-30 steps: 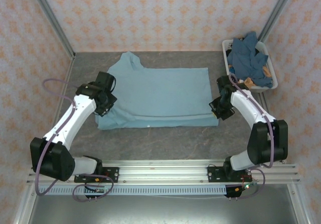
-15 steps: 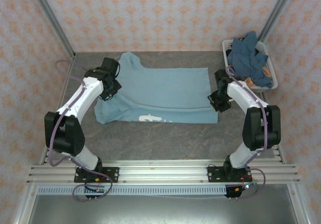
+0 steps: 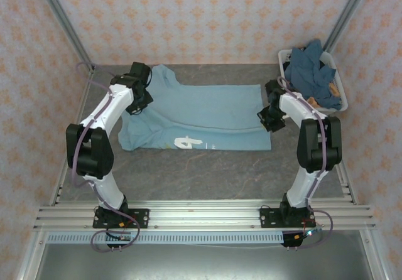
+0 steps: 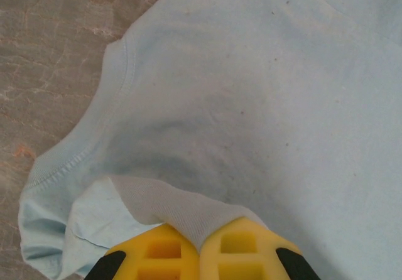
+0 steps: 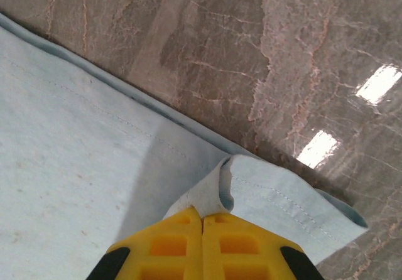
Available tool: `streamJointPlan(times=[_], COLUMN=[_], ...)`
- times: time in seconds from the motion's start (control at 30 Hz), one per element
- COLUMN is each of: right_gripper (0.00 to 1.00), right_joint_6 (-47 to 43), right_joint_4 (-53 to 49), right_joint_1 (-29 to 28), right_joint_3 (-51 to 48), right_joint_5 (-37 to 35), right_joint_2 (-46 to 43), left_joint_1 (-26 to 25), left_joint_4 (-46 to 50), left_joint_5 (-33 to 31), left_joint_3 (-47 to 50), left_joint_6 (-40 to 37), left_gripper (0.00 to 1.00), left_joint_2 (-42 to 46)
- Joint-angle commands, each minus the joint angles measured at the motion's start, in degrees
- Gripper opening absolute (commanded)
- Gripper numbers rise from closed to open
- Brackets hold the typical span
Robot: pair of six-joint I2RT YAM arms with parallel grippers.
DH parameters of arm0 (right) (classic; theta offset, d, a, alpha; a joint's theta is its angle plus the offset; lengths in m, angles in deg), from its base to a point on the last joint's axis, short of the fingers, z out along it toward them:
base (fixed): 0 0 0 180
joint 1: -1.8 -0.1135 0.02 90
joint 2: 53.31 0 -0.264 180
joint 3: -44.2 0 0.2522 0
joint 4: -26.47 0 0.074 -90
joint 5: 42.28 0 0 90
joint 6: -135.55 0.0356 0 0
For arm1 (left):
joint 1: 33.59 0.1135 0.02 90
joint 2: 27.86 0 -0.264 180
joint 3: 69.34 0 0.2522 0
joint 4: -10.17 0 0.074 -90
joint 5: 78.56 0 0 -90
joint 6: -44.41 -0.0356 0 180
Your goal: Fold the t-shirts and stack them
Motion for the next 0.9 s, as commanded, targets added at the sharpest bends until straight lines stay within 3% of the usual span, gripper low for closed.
streamJointPlan(times=[0.0,0.47,0.53,0.6,0.63,0.77,0.87], right_gripper=[0.0,0.0,0.06,0.23,0.29,0.47,0.49], right_joint_6=[-0.7,-2.2,-3.7,-5.5,-6.3,-9.2,-10.3], right_joint_4=[-0.6,-0.3,-1.6,-2.8,-3.1,-3.9,-2.6], right_joint_1=[0.4,0.6,0.7,0.9,1.0,1.1,0.8], right_joint_3=[2.7,7.3,9.0,10.1,10.1,7.1,1.3], right_joint_5=[-2.2,-1.2,-1.2,-1.5,-1.8,-2.8,-1.2], right_joint_2=[1.8,7.5,8.6,8.5,7.7,2.0,-3.0], left_joint_1=[0.9,2.3,3.3,5.0,6.1,12.6,18.3], left_joint_4=[1.8,1.8,2.0,3.8,4.4,5.6,3.3], left_joint_5=[-3.4,-1.7,0.5,1.6,2.3,6.5,13.1], left_joint_3=[-2.9,-9.0,-11.1,-13.1,-13.0,-5.5,5.5], left_joint_6=[-2.0,-6.3,-8.2,-9.1,-9.3,-7.5,-4.3], left_gripper=[0.0,0.0,0.12,0.5,0.56,0.61,0.6], left_joint_2=[-1.0,-9.0,-10.3,-10.6,-10.1,-2.9,3.4])
